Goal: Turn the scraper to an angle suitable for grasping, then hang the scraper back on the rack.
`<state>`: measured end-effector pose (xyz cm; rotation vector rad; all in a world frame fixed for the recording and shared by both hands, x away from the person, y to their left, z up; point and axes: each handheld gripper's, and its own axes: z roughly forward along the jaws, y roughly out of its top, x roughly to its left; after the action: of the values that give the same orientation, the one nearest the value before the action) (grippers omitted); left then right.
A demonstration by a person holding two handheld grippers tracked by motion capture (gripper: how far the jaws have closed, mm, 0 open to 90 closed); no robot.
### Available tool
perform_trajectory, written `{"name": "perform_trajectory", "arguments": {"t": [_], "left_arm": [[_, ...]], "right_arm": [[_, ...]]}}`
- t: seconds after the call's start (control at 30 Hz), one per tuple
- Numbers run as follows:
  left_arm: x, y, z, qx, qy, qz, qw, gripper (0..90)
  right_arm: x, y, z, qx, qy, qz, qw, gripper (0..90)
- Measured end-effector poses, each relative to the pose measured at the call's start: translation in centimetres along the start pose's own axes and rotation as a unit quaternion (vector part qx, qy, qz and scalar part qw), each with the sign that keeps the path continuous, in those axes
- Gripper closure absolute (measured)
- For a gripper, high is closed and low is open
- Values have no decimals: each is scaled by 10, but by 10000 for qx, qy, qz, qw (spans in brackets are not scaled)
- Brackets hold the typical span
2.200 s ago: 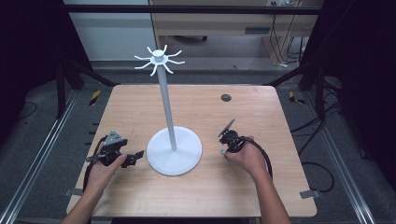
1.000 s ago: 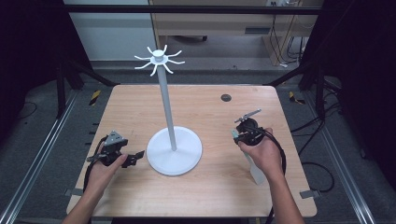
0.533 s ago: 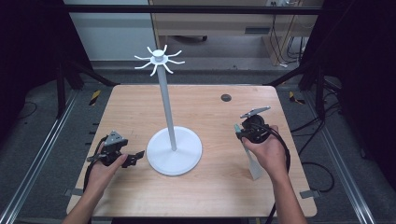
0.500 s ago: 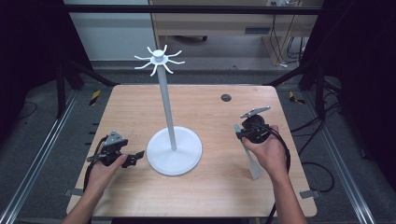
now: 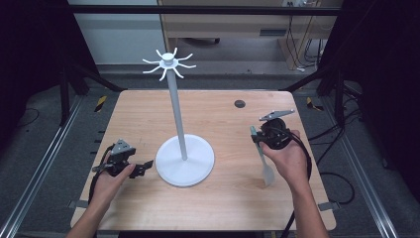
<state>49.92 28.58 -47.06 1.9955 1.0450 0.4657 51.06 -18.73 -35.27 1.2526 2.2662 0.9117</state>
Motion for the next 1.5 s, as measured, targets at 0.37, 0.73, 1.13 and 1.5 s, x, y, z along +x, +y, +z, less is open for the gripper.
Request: {"name": "perform_trajectory", "arguments": {"t": [0.37, 0.73, 1.13, 1.5], "left_arm": [[0, 0, 0, -1, 6, -8, 10000, 88], [1, 0, 0, -10, 11, -14, 10000, 88], [1, 0, 0, -16, 15, -21, 10000, 88], [1, 0, -1, -34, 32, -23, 10000, 87]], "right_arm": [[9, 19, -25, -769, 132, -19, 9970, 744], [25, 42, -40, -1315, 208, -171, 9910, 744], [37, 56, -44, -1477, 264, -307, 9882, 744], [48, 68, -56, -1742, 337, -374, 9834, 744]]}}
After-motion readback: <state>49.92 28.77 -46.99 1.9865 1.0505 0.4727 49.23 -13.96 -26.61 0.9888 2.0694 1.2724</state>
